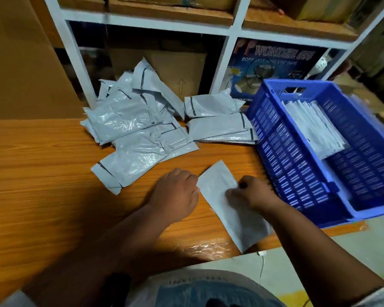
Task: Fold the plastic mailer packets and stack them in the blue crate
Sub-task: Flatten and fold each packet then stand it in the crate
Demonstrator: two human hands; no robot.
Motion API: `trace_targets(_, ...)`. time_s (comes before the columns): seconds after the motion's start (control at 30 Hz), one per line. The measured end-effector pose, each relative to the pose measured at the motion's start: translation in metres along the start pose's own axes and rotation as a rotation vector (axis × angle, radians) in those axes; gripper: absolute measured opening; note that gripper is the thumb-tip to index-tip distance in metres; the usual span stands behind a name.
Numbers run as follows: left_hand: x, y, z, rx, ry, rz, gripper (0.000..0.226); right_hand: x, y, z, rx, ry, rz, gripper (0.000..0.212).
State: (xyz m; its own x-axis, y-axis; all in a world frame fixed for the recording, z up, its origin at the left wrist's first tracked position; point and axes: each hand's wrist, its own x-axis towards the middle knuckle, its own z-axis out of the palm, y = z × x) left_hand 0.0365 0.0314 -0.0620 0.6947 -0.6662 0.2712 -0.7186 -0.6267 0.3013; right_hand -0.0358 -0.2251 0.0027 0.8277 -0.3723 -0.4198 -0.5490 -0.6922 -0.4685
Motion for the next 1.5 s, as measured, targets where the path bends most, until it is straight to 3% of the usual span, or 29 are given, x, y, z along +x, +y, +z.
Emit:
trace_targets(0.4, 0.130, 0.069, -0.035, -0.127, 0.096, 0.135, 0.027, -0.020, -0.022, -0.148, 0.025, 0.379, -0.074, 0.034)
trace_targets(0.8, 0.228, 0.140, -0.028, -0.004, 0.045, -0.038, 0.026, 0.070, 0.040, -0.311, 0.094, 0.625, -0.154, 0.036)
trace_targets(1.07, 0.233, 0.146, -0.007, 0.150, -0.073, -0.197, 0.032, 0.177, 0.059, -0.282, -0.053, 0.418, -0.186, 0.032)
trace_targets(1.2, 0.232, 0.143, -0.007, 0.183, -0.147, -0.293, 0.031, 0.215, 0.055, -0.255, -0.174, 0.311, -0.199, 0.009)
trace_targets(1.5, 0.217, 0.132, -0.008, 0.225, -0.238, -0.383, 0.030, 0.233, 0.059, -0.226, -0.263, 0.330, -0.194, 0.014)
